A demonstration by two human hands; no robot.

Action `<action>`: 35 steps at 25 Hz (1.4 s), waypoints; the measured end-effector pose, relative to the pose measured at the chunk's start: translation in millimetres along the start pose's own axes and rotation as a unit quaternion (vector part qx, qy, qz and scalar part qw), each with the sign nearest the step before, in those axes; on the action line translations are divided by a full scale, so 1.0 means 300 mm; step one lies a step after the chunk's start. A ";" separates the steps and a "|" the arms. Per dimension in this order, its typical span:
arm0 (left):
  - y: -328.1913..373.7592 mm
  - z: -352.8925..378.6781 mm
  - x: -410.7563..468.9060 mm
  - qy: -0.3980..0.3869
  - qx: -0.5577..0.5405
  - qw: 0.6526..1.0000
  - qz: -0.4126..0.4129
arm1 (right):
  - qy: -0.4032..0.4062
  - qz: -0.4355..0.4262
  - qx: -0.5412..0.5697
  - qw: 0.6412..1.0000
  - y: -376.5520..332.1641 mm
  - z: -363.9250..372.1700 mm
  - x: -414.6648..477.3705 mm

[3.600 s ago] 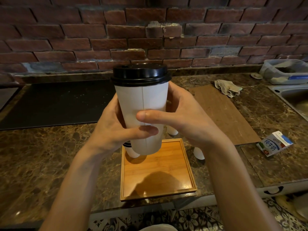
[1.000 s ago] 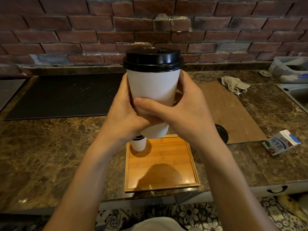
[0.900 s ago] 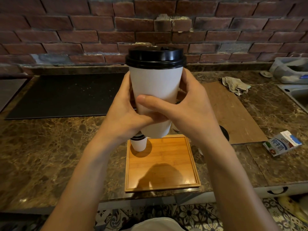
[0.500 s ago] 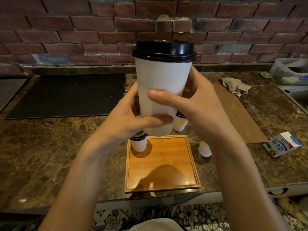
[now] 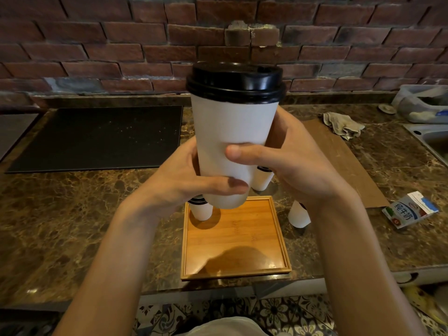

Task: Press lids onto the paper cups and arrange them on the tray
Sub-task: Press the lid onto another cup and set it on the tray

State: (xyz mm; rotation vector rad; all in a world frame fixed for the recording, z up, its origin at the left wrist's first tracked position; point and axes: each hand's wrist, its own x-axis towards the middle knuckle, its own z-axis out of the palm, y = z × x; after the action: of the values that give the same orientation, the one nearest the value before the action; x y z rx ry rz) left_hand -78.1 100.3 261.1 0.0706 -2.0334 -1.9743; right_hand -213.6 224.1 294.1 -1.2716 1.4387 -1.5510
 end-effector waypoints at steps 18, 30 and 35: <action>-0.007 0.020 0.013 0.128 0.056 0.990 0.022 | 0.061 0.006 -0.057 0.997 -0.024 0.024 -0.003; -0.041 0.048 0.032 0.209 0.106 0.972 0.028 | 0.178 0.008 -0.126 0.976 0.001 0.094 0.000; -0.025 0.036 0.020 0.182 0.117 0.975 0.043 | 0.160 0.001 -0.136 0.978 -0.008 0.077 0.001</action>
State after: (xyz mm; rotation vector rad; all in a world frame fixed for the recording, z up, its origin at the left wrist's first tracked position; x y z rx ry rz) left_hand -87.8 109.0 254.9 0.3625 -1.9729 -1.5299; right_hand -191.6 216.5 294.8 -1.2072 1.9094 -1.6564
